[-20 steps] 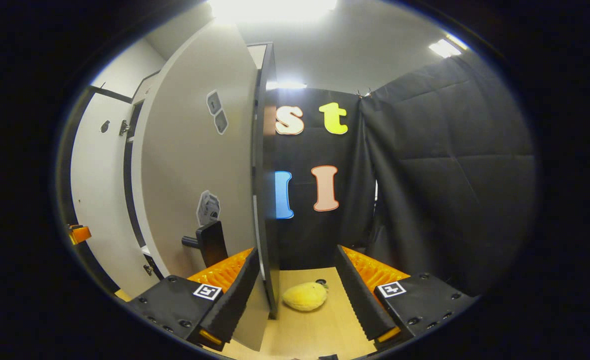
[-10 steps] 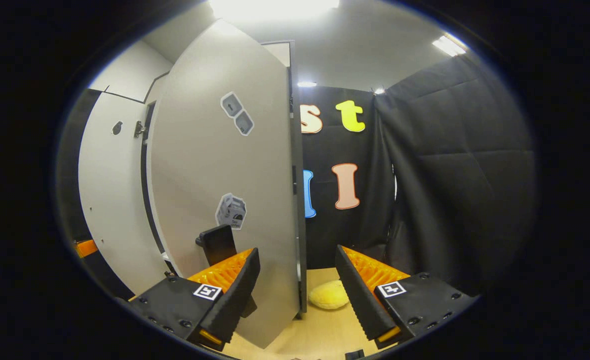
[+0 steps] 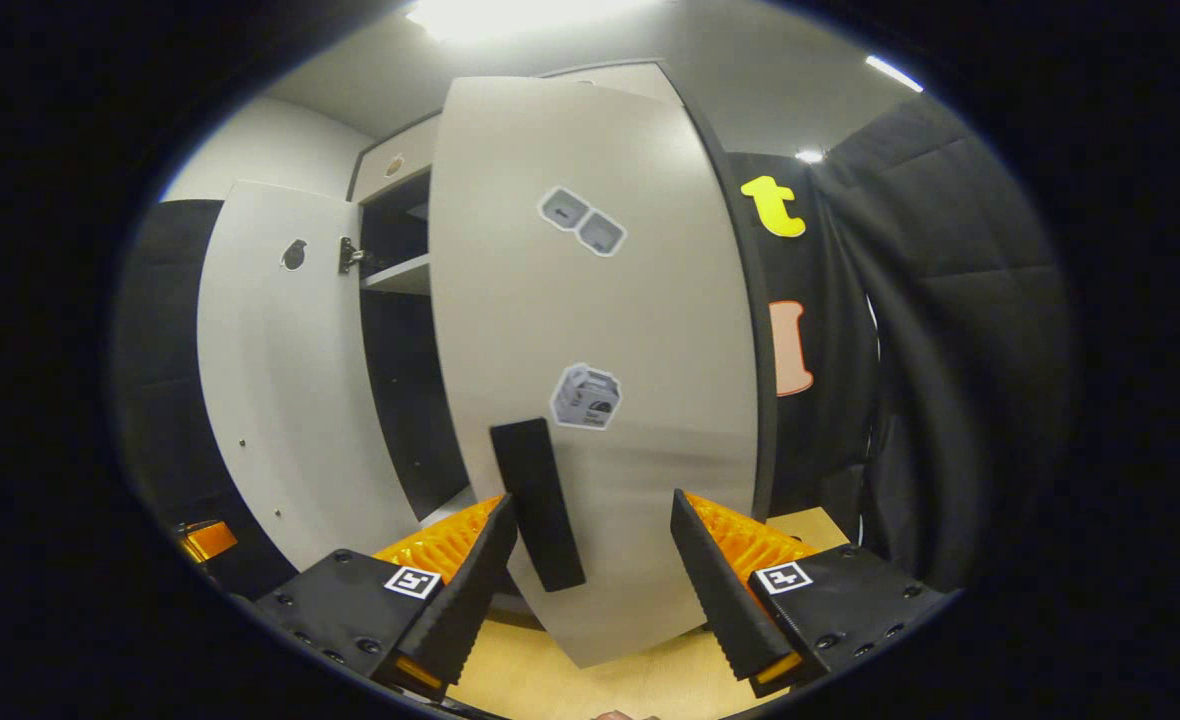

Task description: Grab one shoe with the right hand and put it into the shoe cabinet, grab the other shoe with the left hand and put it into the shoe cabinet; then close the right door with the right hand and the left door with the left hand.

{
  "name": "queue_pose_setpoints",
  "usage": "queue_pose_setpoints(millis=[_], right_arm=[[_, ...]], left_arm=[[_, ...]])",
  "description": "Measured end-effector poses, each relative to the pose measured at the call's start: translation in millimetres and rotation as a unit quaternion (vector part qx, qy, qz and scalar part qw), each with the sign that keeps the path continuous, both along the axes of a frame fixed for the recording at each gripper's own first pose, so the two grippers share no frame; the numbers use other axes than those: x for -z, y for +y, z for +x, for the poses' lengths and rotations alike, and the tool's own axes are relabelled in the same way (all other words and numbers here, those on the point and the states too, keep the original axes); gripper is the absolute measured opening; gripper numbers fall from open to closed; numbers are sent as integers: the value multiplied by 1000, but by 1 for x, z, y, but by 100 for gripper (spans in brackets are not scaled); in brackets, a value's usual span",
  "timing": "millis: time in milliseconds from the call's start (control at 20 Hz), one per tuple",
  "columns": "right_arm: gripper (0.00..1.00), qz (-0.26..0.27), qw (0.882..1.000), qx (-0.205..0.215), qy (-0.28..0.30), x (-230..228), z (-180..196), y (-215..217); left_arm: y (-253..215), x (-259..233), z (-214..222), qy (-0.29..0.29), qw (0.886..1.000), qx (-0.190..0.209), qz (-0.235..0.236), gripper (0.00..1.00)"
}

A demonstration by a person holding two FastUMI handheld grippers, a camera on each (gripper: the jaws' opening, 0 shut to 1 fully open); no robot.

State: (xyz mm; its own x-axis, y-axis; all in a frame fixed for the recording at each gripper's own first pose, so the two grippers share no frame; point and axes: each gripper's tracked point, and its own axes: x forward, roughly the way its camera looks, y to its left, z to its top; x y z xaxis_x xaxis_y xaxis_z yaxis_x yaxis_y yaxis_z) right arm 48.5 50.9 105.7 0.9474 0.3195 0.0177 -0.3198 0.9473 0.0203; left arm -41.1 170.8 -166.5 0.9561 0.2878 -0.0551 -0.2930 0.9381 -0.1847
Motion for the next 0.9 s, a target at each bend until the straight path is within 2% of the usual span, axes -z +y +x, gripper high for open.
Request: queue_pose_setpoints(millis=[200,500,650,900], right_arm=[[98,-30,999,-3,-14,18,-26,11],[98,-30,999,-1,18,44,-34,17],[98,-30,999,2,24,51,-38,18],[98,-45,998,3,44,77,-50,20]], left_arm=[[47,1,-8,2,999,-31,17,95],[112,-15,2,-17,998,-49,23,95],[133,-23,22,-21,999,-29,34,95],[142,-39,59,-32,998,23,52,95]])
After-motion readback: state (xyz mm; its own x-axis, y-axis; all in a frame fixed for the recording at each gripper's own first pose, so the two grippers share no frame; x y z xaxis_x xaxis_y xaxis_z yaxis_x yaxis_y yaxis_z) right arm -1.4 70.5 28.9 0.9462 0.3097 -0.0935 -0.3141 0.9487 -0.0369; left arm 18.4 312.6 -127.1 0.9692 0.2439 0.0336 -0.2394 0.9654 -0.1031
